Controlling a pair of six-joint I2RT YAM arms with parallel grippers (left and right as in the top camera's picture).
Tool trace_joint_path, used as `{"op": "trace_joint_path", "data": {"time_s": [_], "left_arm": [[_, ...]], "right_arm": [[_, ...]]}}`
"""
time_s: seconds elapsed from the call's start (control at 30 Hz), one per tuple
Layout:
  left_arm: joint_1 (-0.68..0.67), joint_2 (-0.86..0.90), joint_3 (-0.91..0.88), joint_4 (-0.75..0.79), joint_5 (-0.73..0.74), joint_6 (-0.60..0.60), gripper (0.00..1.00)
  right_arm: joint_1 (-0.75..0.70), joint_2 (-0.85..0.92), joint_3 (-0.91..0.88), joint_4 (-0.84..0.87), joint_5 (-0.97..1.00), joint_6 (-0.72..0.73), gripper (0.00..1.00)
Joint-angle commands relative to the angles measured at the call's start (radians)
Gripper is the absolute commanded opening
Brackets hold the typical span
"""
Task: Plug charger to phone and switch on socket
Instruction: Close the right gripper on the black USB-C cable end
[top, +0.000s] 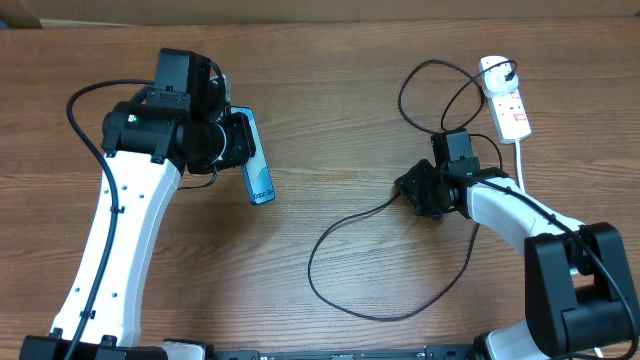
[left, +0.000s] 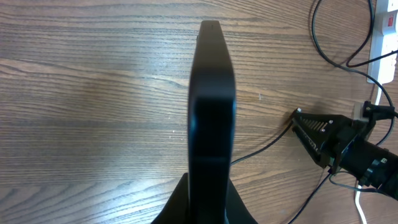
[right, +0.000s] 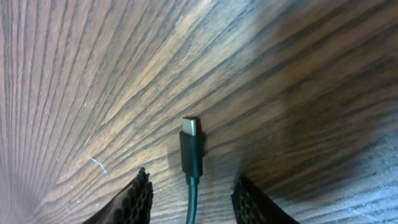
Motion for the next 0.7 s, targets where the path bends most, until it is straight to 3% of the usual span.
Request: {"op": "trace_joint_path", "data": {"time_s": [0.0,0.67], "left_arm": [[-0.006,-0.007,0.005,0.008,0.027,0.011,0.04],[-0.006,-0.007,0.005,0.007,0.027,0.011,0.04]], "right_arm": [[0.001,0.053,-0.025,0.011,0.011,0.011,0.40],[0.001,0.088,-0.025,0.033,0.000,0.014,0.21]]}}
